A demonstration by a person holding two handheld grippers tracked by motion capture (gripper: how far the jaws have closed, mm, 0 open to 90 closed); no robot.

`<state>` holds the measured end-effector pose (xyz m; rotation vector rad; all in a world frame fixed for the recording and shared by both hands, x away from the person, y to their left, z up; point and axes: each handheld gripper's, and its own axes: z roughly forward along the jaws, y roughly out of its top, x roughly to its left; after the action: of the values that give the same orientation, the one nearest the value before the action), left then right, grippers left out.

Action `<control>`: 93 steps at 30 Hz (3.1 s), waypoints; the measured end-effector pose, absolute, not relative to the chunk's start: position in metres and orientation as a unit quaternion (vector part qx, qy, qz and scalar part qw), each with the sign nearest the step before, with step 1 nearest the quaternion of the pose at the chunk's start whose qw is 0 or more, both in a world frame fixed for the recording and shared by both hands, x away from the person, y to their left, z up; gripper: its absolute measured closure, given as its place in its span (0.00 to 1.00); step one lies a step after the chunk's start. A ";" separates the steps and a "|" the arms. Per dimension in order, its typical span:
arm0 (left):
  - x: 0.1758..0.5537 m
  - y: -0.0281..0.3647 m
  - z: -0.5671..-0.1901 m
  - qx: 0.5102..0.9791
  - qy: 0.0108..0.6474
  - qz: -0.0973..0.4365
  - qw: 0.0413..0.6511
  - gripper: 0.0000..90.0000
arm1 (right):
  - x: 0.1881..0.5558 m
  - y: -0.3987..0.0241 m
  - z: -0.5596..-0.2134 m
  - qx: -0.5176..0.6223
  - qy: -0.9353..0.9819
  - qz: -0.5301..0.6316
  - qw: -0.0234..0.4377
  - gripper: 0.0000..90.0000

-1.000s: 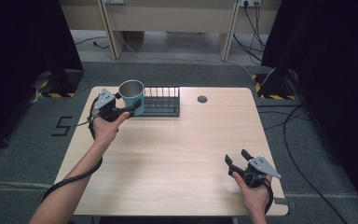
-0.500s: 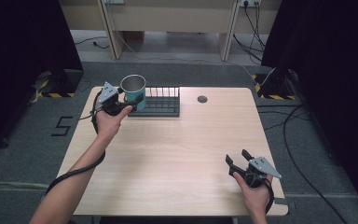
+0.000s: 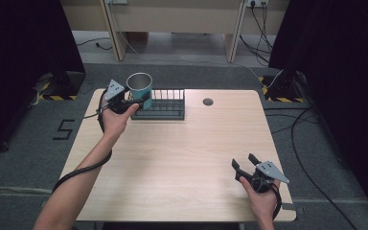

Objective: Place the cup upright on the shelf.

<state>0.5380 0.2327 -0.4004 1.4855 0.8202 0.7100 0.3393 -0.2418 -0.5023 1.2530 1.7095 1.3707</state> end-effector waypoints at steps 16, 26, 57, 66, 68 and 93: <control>0.560 0.227 -0.401 0.643 0.369 0.311 0.595 0.17 | 0.339 -0.242 -0.503 0.473 0.646 0.517 0.303 0.30; 0.584 0.217 -0.411 0.648 0.386 0.310 0.579 0.17 | 0.340 -0.244 -0.504 0.476 0.644 0.518 0.300 0.30; 0.608 0.189 -0.454 0.676 0.426 0.281 0.532 0.16 | 0.339 -0.247 -0.504 0.477 0.643 0.518 0.301 0.30; 0.607 0.190 -0.455 0.686 0.431 0.276 0.518 0.16 | 0.339 -0.245 -0.504 0.478 0.642 0.519 0.298 0.30; 0.606 0.190 -0.456 0.685 0.431 0.273 0.519 0.16 | 0.339 -0.245 -0.504 0.477 0.643 0.519 0.298 0.30; 0.553 0.229 -0.437 0.673 0.411 0.294 0.540 0.16 | 0.339 -0.241 -0.503 0.474 0.647 0.517 0.301 0.30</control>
<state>0.5531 0.2289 -0.4373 1.5998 0.9781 0.6980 0.3385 -0.2414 -0.5034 1.2573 1.7157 1.3709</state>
